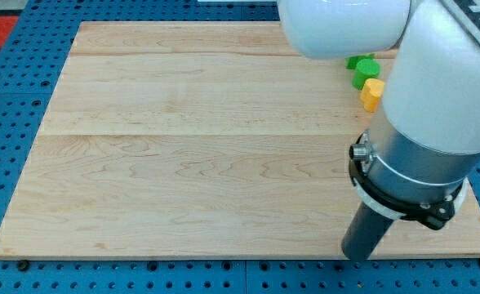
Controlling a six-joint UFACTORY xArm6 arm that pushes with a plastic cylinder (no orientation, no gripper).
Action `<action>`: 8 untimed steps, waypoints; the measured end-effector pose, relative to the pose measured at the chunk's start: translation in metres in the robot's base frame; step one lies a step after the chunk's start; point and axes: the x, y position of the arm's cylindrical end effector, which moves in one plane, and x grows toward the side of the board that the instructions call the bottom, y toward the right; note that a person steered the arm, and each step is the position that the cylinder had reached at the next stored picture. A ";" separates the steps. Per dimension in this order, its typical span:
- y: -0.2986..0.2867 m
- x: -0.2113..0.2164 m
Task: Push the red circle and blue cube bottom center of the board
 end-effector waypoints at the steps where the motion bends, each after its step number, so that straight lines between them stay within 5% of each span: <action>1: 0.077 0.000; 2: 0.161 -0.011; 3: 0.180 -0.070; 5: 0.074 -0.080; 8: 0.054 -0.053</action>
